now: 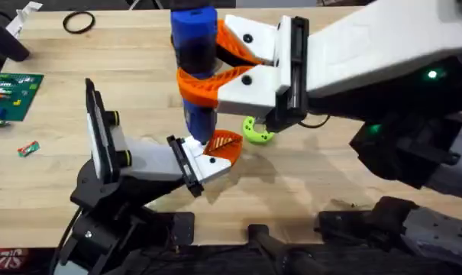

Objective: Pick up the gripper from the table and insert it into the empty holder that is missing its gripper. Then pick up a screw, insert it into the mounting hole, and use the screwdriver to tighten it. Finally, clean up the table by picking up the vegetable and placing it into the bucket.

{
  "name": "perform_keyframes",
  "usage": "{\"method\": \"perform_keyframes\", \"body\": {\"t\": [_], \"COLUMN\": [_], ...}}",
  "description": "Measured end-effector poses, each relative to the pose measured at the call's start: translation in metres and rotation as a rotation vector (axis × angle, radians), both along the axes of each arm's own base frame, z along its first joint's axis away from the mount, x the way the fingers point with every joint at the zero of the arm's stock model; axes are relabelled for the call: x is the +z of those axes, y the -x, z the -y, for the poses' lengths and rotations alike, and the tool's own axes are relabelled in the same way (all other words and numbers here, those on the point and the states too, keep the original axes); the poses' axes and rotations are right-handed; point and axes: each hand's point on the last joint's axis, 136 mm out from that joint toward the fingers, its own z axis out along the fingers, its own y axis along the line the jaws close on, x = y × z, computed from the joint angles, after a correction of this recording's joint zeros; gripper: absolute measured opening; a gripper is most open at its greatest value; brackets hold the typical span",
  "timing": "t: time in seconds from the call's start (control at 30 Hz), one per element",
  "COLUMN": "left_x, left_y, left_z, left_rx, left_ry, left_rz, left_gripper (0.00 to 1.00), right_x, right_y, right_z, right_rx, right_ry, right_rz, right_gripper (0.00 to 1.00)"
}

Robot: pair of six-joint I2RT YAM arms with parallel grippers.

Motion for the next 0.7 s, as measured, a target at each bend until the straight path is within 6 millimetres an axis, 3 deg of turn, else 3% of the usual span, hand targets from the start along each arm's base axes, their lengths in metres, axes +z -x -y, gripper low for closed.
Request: {"method": "perform_keyframes", "body": {"t": [0.7], "left_x": [-0.0001], "left_y": [0.0009], "left_z": [0.0006], "left_rx": [-0.005], "left_ry": [0.001], "left_rz": [-0.003], "left_gripper": [0.016], "right_x": [-0.0056], "right_y": [-0.0006], "right_z": [0.0003], "right_rx": [-0.005], "right_ry": [0.026], "right_rz": [-0.022], "right_gripper": [0.057]}}
